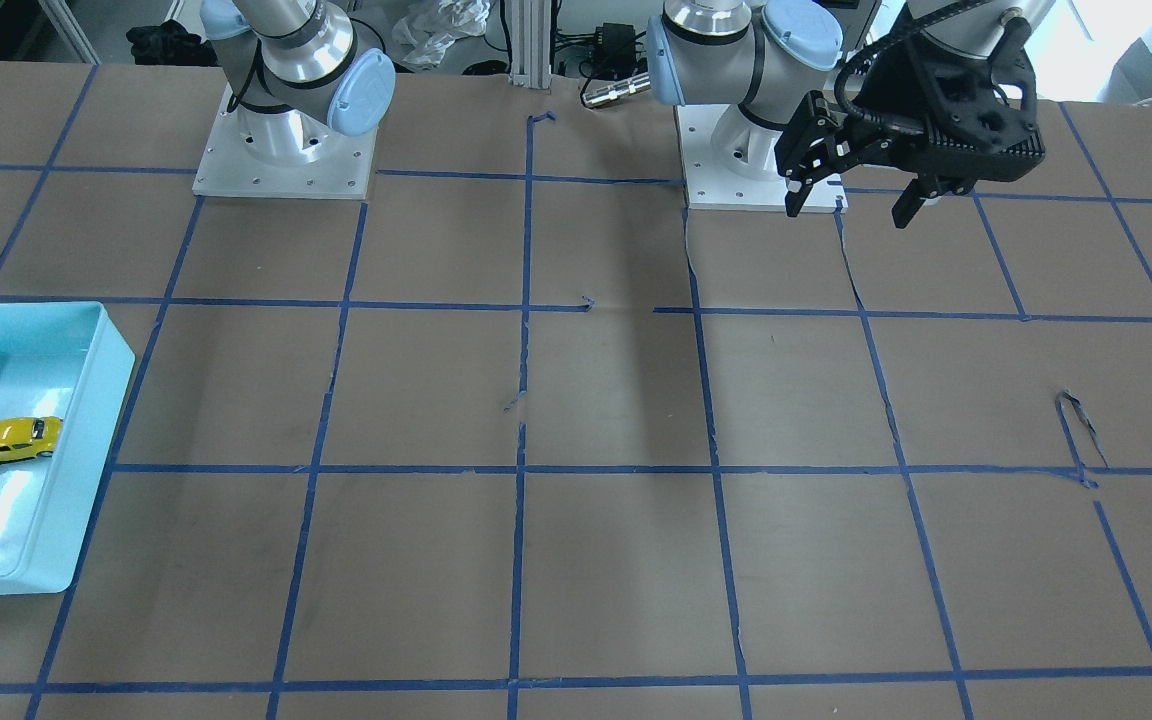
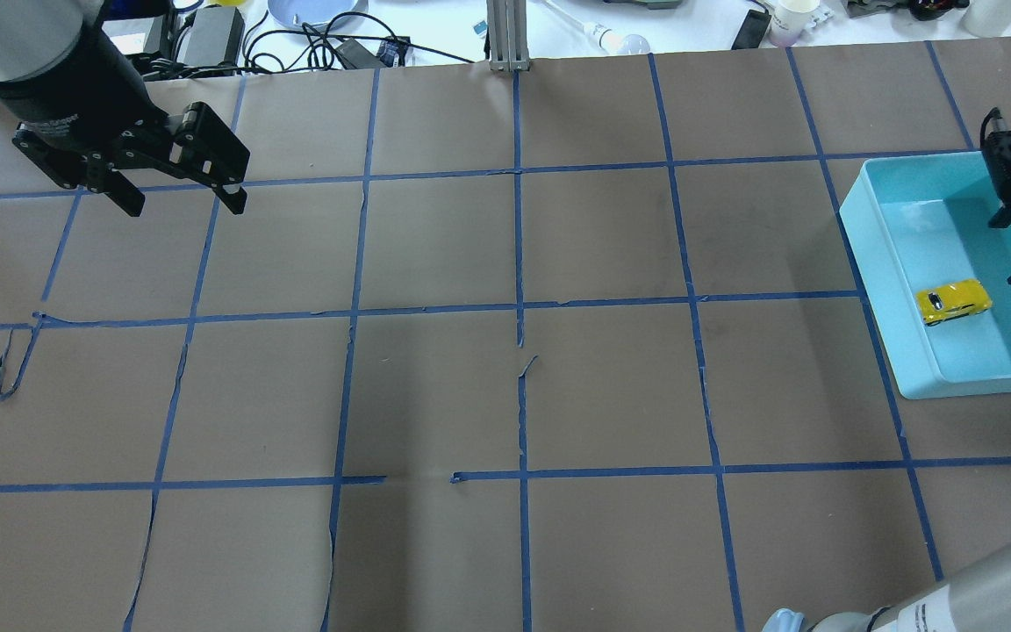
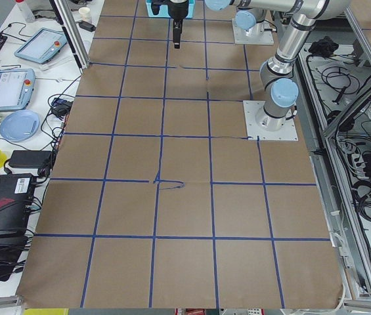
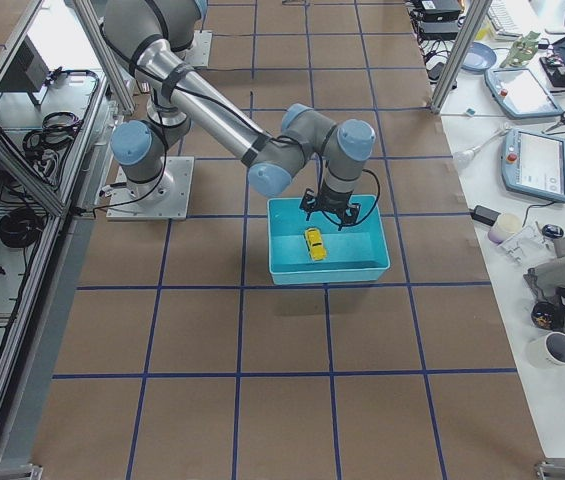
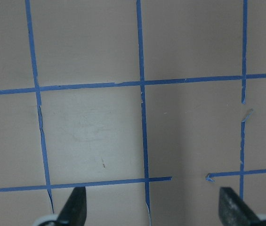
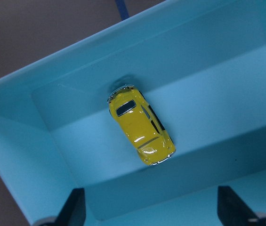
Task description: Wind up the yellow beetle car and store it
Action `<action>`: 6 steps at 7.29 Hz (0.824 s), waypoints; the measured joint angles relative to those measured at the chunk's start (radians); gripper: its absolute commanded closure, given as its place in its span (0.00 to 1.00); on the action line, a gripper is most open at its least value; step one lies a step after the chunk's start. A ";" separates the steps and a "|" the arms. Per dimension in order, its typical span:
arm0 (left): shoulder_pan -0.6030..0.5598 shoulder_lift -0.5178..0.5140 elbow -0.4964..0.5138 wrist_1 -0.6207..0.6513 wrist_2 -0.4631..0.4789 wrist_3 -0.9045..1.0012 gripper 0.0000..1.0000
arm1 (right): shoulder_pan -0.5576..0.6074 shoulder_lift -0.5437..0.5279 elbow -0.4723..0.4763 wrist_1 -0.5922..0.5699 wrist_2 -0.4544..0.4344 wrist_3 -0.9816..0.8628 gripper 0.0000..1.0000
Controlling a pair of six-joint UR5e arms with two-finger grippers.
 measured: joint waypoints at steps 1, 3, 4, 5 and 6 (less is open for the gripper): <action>0.000 0.000 0.000 0.000 0.000 0.000 0.00 | 0.004 -0.064 -0.006 0.072 0.001 0.194 0.00; 0.000 0.000 0.000 0.000 0.000 0.000 0.00 | 0.075 -0.170 -0.015 0.193 0.006 0.673 0.00; 0.000 0.000 0.000 0.000 0.000 0.001 0.00 | 0.157 -0.195 -0.027 0.226 0.009 0.922 0.00; 0.000 0.000 0.000 0.001 0.000 0.002 0.00 | 0.248 -0.213 -0.046 0.245 0.011 1.122 0.00; 0.000 0.000 0.000 0.001 0.000 0.003 0.00 | 0.330 -0.229 -0.062 0.261 0.012 1.268 0.00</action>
